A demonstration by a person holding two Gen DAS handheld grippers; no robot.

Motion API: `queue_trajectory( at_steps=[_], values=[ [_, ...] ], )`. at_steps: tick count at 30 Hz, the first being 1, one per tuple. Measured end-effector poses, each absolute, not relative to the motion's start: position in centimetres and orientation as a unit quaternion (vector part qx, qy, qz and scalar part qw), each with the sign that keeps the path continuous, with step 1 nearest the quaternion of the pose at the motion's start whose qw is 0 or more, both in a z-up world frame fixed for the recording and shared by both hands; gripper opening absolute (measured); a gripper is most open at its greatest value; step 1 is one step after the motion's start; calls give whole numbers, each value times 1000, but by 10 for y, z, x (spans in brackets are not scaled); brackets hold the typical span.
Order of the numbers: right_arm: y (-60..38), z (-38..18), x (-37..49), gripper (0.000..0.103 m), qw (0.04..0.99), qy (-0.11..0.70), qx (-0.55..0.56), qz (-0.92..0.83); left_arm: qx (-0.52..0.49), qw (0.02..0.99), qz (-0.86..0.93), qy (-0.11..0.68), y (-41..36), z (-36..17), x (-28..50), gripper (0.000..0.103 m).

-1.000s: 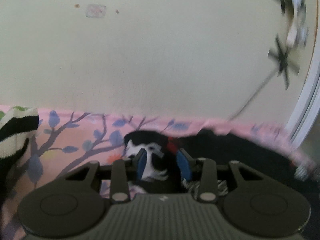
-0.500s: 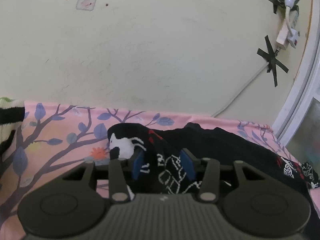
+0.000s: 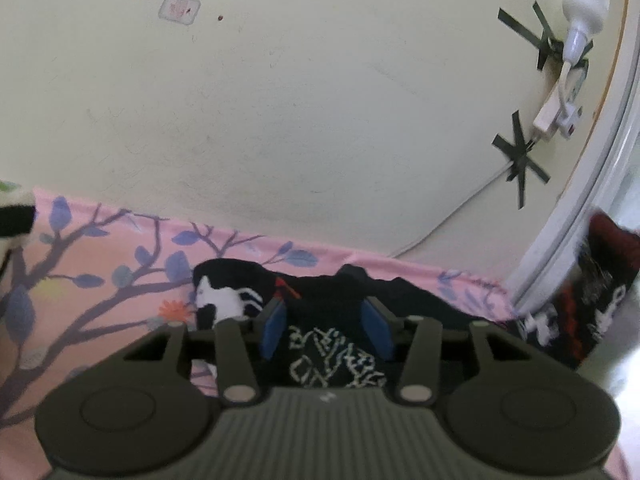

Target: Fold small clothes

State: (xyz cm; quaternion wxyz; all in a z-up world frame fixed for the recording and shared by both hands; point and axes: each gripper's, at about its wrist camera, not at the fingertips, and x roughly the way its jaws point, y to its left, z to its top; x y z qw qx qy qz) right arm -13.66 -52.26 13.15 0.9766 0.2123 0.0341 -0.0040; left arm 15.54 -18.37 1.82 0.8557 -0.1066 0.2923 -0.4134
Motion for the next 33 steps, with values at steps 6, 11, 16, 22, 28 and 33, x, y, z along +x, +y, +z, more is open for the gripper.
queue_trajectory(
  at_steps=[6, 11, 16, 22, 28, 33],
  values=[
    [-462, 100, -90, 36, 982, 117, 123, 89, -113, 847, -428, 295, -182, 18, 156, 55],
    [-566, 71, -95, 55, 962, 116, 240, -62, -118, 831, -443, 314, -191, 13, 157, 59],
    [-636, 24, -78, 70, 926, 165, 309, -137, -91, 822, -465, 317, -207, 12, 143, 61],
    [-647, -16, -30, 68, 908, 214, 344, -110, -36, 823, -467, 321, -237, 6, 122, 54],
    [-629, -18, 1, 16, 911, 250, 320, -71, 26, 839, -451, 303, -255, 1, 105, 18],
    [-583, 26, -8, 14, 970, 167, 163, -73, -28, 834, -473, 282, -231, 19, 108, 17]
  ],
)
